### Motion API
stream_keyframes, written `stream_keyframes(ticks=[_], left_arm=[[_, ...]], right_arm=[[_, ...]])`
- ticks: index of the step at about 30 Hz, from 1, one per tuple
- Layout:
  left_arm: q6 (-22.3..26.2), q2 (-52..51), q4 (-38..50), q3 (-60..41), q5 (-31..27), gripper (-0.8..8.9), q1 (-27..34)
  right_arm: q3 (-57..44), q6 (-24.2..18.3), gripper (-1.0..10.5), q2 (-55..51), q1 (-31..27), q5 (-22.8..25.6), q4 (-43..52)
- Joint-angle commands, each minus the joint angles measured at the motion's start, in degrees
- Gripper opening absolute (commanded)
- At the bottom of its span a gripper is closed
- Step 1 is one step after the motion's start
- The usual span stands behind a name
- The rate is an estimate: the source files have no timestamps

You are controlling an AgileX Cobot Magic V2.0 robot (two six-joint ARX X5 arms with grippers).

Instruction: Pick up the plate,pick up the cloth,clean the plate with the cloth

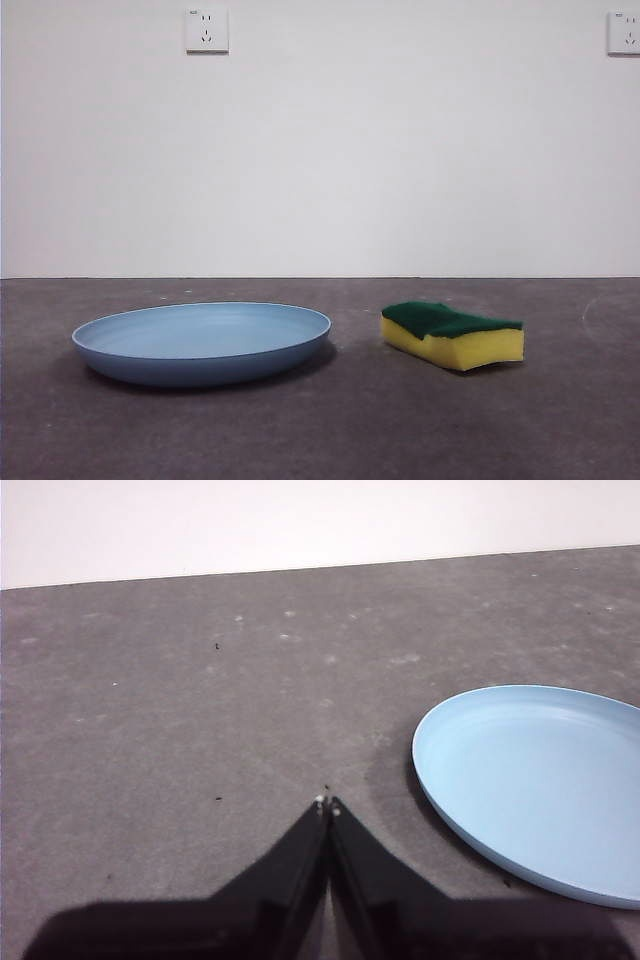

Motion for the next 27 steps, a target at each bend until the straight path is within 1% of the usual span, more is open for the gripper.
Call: stream_keyframes(ticks=[1,3,7,13,21,24,27], left_arm=[[0.1,-0.1,0.0,-0.7,0.0,-0.01,0.2],[0.1,-0.1,0.0,-0.7,0.0,-0.01,0.2],[0.1,-0.1,0.0,-0.7,0.0,-0.01,0.2],[0.1,-0.1,0.0,-0.7,0.0,-0.01,0.2],[0.1,-0.1,0.0,-0.7,0.0,-0.01,0.2],[0.1,-0.1,0.0,-0.7,0.0,-0.01,0.2],[0.1,-0.1,0.1,-0.7,0.0,-0.01,0.2]], right_arm=[[-7.1,-0.9,0.0,-4.3,-3.7,-2.2,6.8],[-11.6,-0.9,0.0,-7.8,-5.3,-4.0,9.6],[-18.9,-0.9,0.0,-13.5,-7.0,-4.0,10.9],[-27.2,0.6,0.0,-20.9,-7.9,-3.8,10.9],[-32.7,2.8,0.0,-27.3,-7.9,-3.8,10.8],[-32.9,3.5,0.0,-27.6,-7.9,-3.9,8.2],[-32.9,3.5,0.0,-27.6,-7.8,-4.0,8.2]])
